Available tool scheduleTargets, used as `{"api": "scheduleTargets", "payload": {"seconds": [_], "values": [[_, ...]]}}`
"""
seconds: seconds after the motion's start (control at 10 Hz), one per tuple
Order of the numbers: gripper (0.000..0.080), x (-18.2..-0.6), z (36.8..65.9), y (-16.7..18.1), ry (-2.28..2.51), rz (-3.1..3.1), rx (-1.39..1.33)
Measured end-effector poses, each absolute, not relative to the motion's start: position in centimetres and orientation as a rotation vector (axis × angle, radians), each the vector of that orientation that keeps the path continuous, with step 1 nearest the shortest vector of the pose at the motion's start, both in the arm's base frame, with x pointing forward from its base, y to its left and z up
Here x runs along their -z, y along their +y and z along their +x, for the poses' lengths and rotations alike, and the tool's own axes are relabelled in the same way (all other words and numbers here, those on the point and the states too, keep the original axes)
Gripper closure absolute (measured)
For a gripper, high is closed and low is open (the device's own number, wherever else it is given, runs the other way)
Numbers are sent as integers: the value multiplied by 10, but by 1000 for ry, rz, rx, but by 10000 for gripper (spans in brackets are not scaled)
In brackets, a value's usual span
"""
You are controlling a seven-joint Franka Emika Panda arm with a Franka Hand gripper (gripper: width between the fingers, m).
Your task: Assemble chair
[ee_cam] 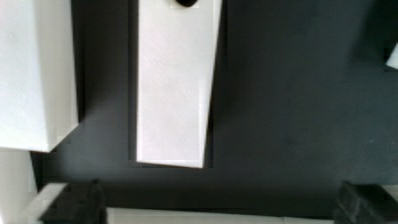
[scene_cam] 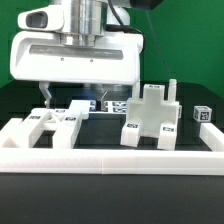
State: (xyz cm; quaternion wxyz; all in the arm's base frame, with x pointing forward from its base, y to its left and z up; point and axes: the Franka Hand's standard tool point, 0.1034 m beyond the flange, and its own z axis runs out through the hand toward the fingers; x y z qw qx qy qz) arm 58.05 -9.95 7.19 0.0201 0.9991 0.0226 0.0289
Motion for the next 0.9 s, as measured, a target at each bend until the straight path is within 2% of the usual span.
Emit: {"api": "scheduleTargets", "payload": {"seconds": [0.2, 0.4, 0.9], "values": [[150, -59, 565, -111, 72, 3108, -72], [150, -45, 558, -107, 76, 3117, -12], [150, -28, 554, -113, 67, 3119, 48]]}}
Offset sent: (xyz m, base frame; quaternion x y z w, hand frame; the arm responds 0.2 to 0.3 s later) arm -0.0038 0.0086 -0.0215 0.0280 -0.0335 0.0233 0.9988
